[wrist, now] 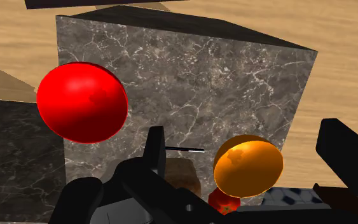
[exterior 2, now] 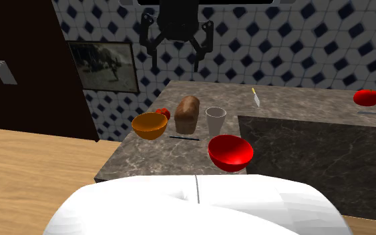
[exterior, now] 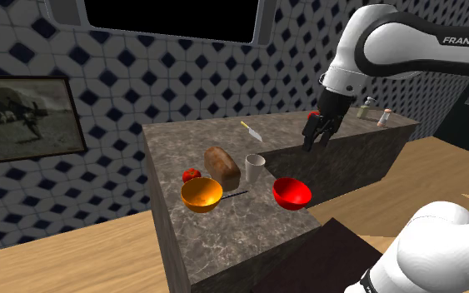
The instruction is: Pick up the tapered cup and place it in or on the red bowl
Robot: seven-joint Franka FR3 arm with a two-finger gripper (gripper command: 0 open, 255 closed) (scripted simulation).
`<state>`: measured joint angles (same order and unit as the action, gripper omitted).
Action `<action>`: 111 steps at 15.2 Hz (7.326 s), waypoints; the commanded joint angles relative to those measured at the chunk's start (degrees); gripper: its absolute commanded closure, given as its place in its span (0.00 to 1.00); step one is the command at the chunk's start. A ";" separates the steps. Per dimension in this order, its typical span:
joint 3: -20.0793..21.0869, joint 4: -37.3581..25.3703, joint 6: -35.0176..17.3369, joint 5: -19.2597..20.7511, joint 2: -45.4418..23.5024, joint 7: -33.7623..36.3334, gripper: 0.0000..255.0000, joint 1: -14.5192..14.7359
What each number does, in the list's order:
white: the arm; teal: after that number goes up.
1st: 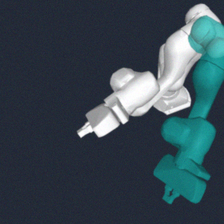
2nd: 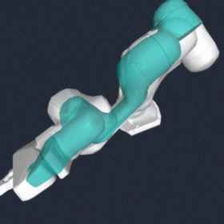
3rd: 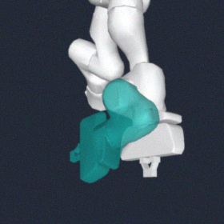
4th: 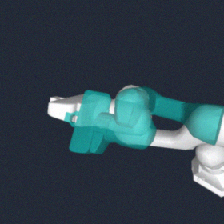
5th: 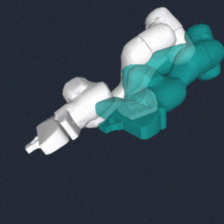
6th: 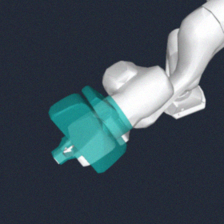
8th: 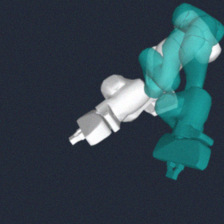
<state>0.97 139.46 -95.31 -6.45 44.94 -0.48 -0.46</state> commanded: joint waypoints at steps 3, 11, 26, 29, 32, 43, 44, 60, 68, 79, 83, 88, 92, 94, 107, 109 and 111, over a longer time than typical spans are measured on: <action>-1.18 0.35 -3.29 0.71 -3.08 -1.75 0.00 -0.48; -5.72 -1.48 -15.57 2.23 -17.70 -8.53 0.00 -1.92; -11.70 -18.45 -29.61 -2.73 -50.18 -21.97 0.00 -3.93; -11.93 -23.89 -30.52 -4.53 -56.94 -24.47 0.00 -4.93; -11.82 -30.04 -30.78 -6.18 -63.75 -26.62 0.00 -6.22; -10.42 -50.96 -29.26 -9.20 -83.82 -30.19 0.00 -10.49; -10.33 -50.83 -29.80 -9.31 -84.22 -30.26 0.00 -10.48; -9.93 -50.54 -32.12 -9.80 -86.26 -30.53 1.00 -10.46; -10.10 -50.55 -31.17 -9.58 -85.29 -30.31 1.00 -10.37; -10.90 -51.66 -25.45 -8.35 -80.60 -29.05 1.00 -9.97; -11.14 -52.47 -23.22 -7.93 -79.13 -28.58 1.00 -9.88; -11.40 -53.85 -20.29 -7.43 -77.52 -28.01 1.00 -9.81; -11.57 -55.26 -17.84 -7.07 -76.44 -27.55 1.00 -9.79; -11.65 -56.05 -16.58 -6.90 -75.95 -27.33 1.00 -9.79; -14.05 -34.16 -19.06 -3.89 -56.63 -30.24 1.00 -9.86; -14.63 -29.40 -19.63 -2.93 -52.41 -30.89 1.00 -10.11; -15.21 -24.98 -19.94 -1.87 -48.25 -31.48 1.00 -10.47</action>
<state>-13.84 112.05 -115.37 -8.96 -5.89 -31.50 -10.65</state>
